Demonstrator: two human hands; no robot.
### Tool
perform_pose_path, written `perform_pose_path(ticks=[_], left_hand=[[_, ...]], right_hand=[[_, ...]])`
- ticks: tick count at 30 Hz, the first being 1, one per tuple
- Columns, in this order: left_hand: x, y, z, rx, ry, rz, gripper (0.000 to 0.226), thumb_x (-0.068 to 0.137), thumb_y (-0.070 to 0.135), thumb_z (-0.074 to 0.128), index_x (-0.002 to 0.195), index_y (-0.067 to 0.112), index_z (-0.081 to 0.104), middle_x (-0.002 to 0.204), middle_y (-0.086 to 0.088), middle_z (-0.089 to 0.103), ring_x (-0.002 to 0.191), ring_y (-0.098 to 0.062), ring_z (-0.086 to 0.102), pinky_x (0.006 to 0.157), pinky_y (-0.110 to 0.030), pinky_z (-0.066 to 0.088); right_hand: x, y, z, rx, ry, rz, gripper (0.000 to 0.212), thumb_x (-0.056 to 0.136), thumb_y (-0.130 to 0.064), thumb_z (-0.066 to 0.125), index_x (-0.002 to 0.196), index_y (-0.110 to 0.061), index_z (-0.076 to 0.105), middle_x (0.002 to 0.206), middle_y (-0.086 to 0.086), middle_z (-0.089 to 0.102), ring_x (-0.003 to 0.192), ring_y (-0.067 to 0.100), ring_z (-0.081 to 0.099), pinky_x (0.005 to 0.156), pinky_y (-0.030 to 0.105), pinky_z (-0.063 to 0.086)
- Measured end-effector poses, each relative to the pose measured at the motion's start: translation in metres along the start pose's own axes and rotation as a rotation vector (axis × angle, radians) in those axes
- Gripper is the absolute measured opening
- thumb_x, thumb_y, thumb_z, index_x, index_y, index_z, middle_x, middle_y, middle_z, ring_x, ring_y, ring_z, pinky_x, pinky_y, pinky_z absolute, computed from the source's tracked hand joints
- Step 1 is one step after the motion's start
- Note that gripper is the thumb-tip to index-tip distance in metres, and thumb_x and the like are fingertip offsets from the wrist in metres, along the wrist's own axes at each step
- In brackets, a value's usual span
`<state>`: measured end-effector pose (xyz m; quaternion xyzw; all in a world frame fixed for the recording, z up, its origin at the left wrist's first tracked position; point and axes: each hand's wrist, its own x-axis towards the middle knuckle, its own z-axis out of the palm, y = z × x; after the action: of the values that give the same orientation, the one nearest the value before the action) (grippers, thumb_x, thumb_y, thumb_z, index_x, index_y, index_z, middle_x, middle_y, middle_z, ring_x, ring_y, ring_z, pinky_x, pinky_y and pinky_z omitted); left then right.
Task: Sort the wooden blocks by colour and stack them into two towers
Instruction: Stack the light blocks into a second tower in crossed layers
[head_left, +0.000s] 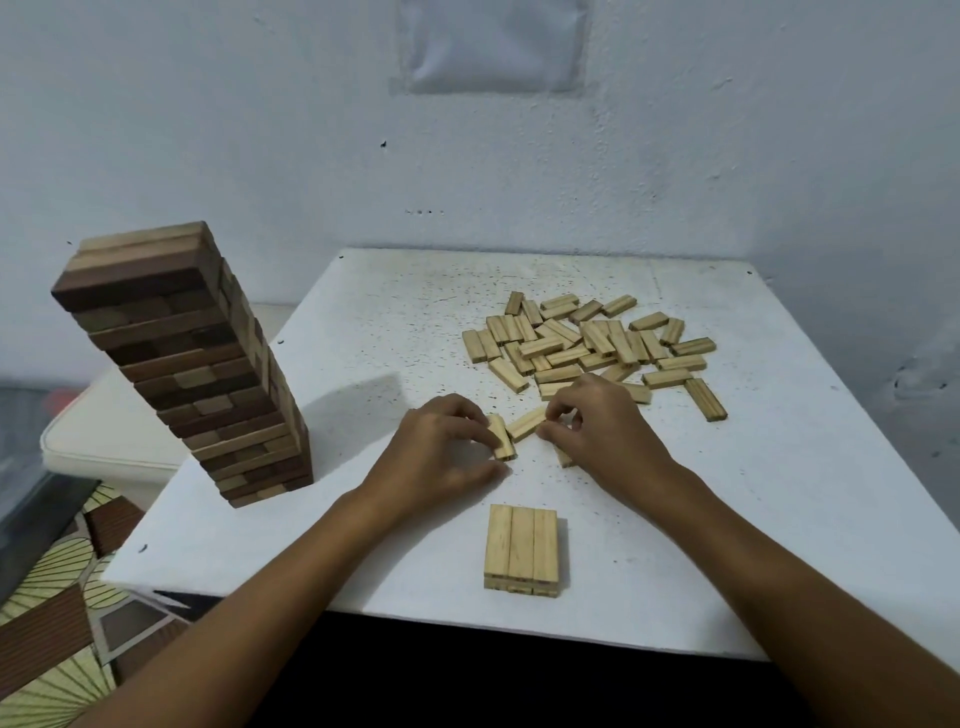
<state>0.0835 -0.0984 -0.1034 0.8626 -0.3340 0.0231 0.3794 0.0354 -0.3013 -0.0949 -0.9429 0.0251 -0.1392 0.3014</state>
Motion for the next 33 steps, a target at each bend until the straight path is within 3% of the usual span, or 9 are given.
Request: perform_pose_path(ticks=[4,10,12,16,20,24,27,33], left_hand=[[0.005,-0.001,-0.001,-0.006,-0.02,0.042,0.009,0.072,0.027,0.078,0.081,0.028,0.078,0.109,0.01,0.068,0.103,-0.002,0.061,0.087,-0.03,0.051],[0.004,-0.001,-0.002,-0.093,-0.067,0.04,0.029,0.069,0.02,0.074,0.098,0.025,0.076,0.115,0.009,0.069,0.107,0.0,0.062,0.09,-0.028,0.052],[0.004,-0.002,-0.002,-0.078,-0.062,0.049,0.031,0.069,0.021,0.075,0.099,0.026,0.075,0.113,0.011,0.069,0.106,-0.001,0.061,0.089,-0.03,0.052],[0.003,-0.004,-0.001,-0.051,-0.028,0.042,0.024,0.069,0.025,0.075,0.093,0.026,0.077,0.111,0.014,0.069,0.106,-0.002,0.059,0.088,-0.035,0.052],[0.004,-0.003,-0.002,-0.005,-0.013,0.037,0.025,0.068,0.03,0.073,0.093,0.025,0.077,0.114,0.01,0.069,0.108,-0.004,0.058,0.09,-0.034,0.05],[0.01,0.001,-0.006,0.025,-0.11,-0.048,0.055,0.065,0.041,0.076,0.118,0.027,0.068,0.126,0.007,0.061,0.117,-0.007,0.052,0.097,-0.032,0.045],[0.019,0.003,-0.006,0.085,-0.186,-0.116,0.074,0.067,0.045,0.083,0.134,0.032,0.054,0.119,0.005,0.053,0.11,-0.011,0.051,0.088,-0.027,0.043],[0.032,0.004,-0.002,0.055,-0.197,-0.093,0.068,0.069,0.037,0.084,0.131,0.031,0.057,0.117,0.003,0.056,0.108,-0.012,0.053,0.079,-0.02,0.038]], right_hand=[[0.005,-0.007,0.004,-0.009,0.026,0.008,0.017,0.089,-0.021,0.069,0.092,-0.006,0.076,0.094,0.007,0.064,0.08,0.016,0.059,0.07,0.028,0.049],[0.007,-0.01,0.0,0.114,-0.067,0.016,0.026,0.088,-0.009,0.063,0.113,-0.005,0.071,0.11,0.003,0.065,0.076,0.0,0.054,0.061,0.005,0.038],[0.007,-0.009,0.0,0.138,-0.102,-0.008,0.028,0.087,-0.007,0.063,0.115,-0.006,0.07,0.114,-0.001,0.063,0.075,-0.006,0.052,0.062,0.004,0.04],[0.006,-0.007,0.0,0.156,-0.164,-0.028,0.027,0.088,-0.01,0.066,0.114,-0.009,0.071,0.112,-0.001,0.068,0.087,0.002,0.059,0.077,0.017,0.049],[0.004,-0.006,0.0,0.186,-0.192,-0.029,0.028,0.086,-0.016,0.07,0.113,-0.012,0.071,0.109,-0.003,0.068,0.09,0.007,0.062,0.08,0.029,0.055],[0.002,-0.002,-0.01,0.198,-0.237,0.021,0.048,0.078,-0.018,0.076,0.125,-0.021,0.064,0.113,-0.005,0.065,0.091,0.007,0.061,0.07,0.025,0.052],[0.002,-0.002,-0.018,0.156,-0.323,0.013,0.059,0.075,-0.015,0.079,0.131,-0.021,0.06,0.117,-0.014,0.057,0.098,0.0,0.056,0.074,0.019,0.048],[0.001,-0.006,-0.014,0.182,-0.232,0.017,0.037,0.073,-0.011,0.081,0.109,-0.016,0.073,0.107,-0.009,0.066,0.096,0.007,0.061,0.087,0.035,0.055]])
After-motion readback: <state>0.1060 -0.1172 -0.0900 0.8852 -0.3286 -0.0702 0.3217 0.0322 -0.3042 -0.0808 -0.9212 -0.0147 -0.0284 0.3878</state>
